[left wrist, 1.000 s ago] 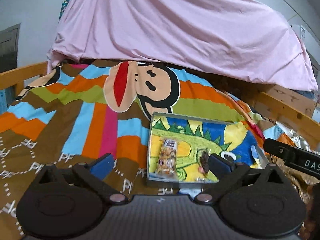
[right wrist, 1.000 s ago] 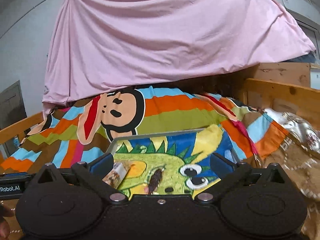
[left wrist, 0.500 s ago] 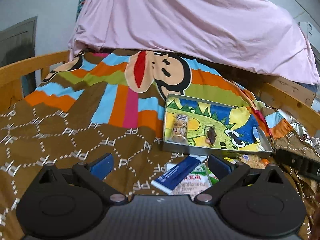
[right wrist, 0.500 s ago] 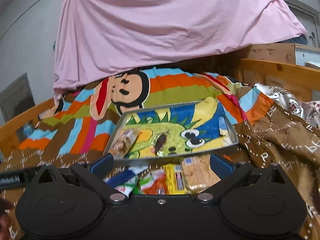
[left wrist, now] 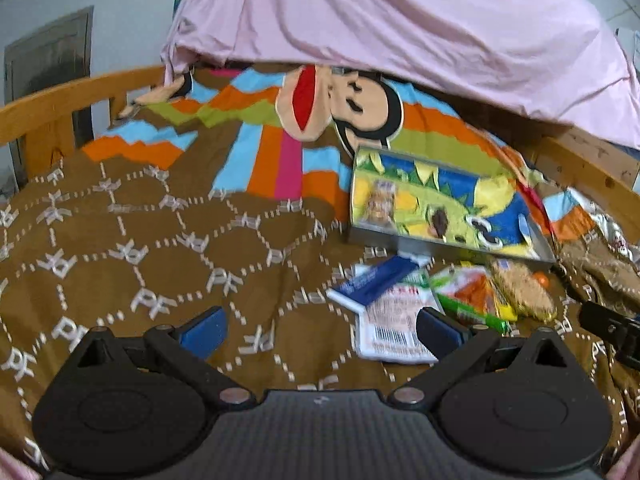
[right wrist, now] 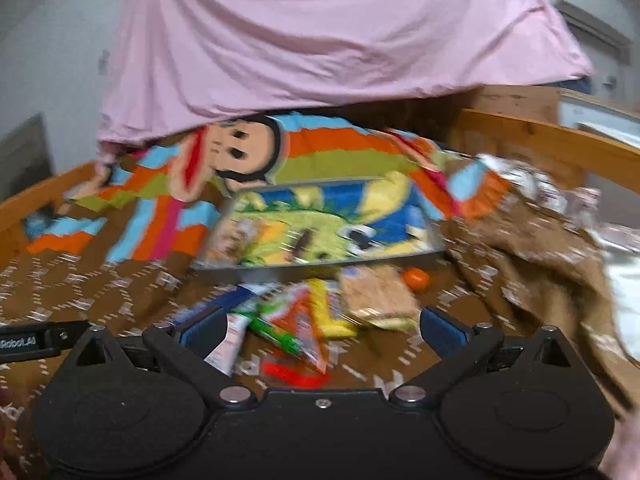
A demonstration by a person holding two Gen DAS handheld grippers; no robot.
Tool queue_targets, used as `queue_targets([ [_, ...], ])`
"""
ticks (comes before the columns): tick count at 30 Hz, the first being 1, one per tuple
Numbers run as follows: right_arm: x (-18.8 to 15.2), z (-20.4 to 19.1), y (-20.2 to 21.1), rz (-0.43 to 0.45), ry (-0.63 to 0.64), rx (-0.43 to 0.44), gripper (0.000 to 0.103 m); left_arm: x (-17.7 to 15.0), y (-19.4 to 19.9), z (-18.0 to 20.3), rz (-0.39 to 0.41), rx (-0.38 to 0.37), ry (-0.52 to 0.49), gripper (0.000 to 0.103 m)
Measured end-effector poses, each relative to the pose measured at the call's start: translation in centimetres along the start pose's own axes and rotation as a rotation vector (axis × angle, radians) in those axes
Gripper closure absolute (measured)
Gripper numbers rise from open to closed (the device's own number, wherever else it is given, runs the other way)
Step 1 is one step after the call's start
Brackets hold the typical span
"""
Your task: Organize snacks
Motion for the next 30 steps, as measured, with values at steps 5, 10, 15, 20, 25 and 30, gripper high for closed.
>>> queue_targets([
  [5, -0.3, 1.4, 2.6, -0.011, -0.075, 0.003, 0.001, -0.7, 0.4, 0.7, -0.013, -0.015, -0.019, 0.001],
  [10, -0.9, 0.9, 3.6, -0.035, -0.063, 0.019, 0.001, -0.8, 1.1, 0.6, -0.007, -0.002, -0.019, 0.001],
  [15, -1.2, -0.9, 3.8, -0.04, 0.021, 0.055, 0.001, -0.1, 1.6, 0.2, 0.028, 0.007, -0.006, 0.0],
  [20, -1.8, -2.0, 3.1, -0.075, 0.077, 0.086, 0.001, 0.1, 1.5, 0.5, 0.036, 0.007, -0.028, 0.001],
  [25, -2.4, -2.5, 1.9, -0.133, 0.087, 0.09, 0.001, 0.1, 1.4, 0.6, 0.036, 0.009, -0.032, 0.001],
  [30, -2.7, -2.3, 0.7, -0.19, 0.057, 0.102, 0.001, 0.1, 1.2, 0.7, 0.04, 0.006, -0.035, 0.001],
])
Point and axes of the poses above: each gripper's, at about its wrist camera, not at the fingertips, and y roughly against the way its jaws point, z to its right, x to its top, the point moved 7 cm from there along -y, roughly the way its jaws point, and after that the axes turned 12 degrees about z, right-handed, at the moved point
